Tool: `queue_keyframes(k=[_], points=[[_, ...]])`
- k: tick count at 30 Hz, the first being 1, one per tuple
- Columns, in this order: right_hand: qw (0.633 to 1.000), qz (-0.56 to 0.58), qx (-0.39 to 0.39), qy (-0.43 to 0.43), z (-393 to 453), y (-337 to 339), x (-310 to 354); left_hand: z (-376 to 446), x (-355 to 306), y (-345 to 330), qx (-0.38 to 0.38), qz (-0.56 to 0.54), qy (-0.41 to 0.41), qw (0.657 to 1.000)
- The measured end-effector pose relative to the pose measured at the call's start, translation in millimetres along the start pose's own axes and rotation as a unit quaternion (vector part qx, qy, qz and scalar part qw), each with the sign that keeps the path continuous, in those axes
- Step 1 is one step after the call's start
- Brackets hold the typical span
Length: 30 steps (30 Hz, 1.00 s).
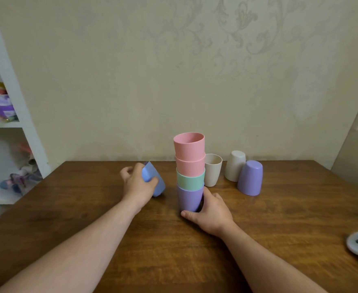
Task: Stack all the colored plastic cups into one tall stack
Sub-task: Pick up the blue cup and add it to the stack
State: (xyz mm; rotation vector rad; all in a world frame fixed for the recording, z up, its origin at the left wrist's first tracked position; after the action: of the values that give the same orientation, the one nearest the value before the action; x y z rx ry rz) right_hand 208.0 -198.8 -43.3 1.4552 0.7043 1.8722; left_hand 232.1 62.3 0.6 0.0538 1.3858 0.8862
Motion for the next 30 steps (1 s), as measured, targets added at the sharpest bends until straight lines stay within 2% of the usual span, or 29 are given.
queue_keyframes(k=[5, 8, 14, 18, 22, 26, 30], points=[[1.000, 0.003, -0.001, -0.003, -0.6, 0.4, 0.8, -2.7, -6.6, 2.7, -0.005, 0.020, -0.065, 0.998], [1.000, 0.004, 0.001, -0.004, -0.5, -0.3, -0.2, -7.4, 2.5, -4.5, 0.022, -0.029, -0.034, 0.999], [0.999, 0.038, -0.008, -0.016, -0.2, 2.5, -0.4, -14.0, 28.7, -18.0, 0.029, -0.093, 0.049, 0.994], [0.997, 0.069, -0.015, -0.019, 0.0, 4.4, 0.5, -14.1, 28.5, -13.0, 0.032, -0.123, 0.069, 0.990], [0.996, 0.079, -0.014, -0.025, -1.0, 6.4, 0.7, -3.2, -20.1, 19.3, -0.016, -0.220, 0.030, 0.975], [0.997, 0.074, -0.007, -0.020, -1.9, 5.0, 2.1, 0.9, -106.2, 65.2, -0.048, -0.323, -0.041, 0.944], [0.997, 0.073, -0.007, -0.020, -3.5, 6.5, 2.6, -7.7, -184.9, 91.3, -0.030, -0.356, -0.103, 0.928]])
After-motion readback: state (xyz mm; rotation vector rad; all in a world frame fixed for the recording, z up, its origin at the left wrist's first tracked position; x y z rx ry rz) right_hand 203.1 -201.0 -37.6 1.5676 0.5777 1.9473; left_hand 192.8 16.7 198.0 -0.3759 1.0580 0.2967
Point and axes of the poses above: each hand's wrist, its own z-axis towards the middle knuckle, its own y-axis out of the back of the hand, x = y × z, the point moved 10 cm from there along z, towards the middle knuckle, and after that the axes turned 7 degrees about -x, right-handed, at the moved point
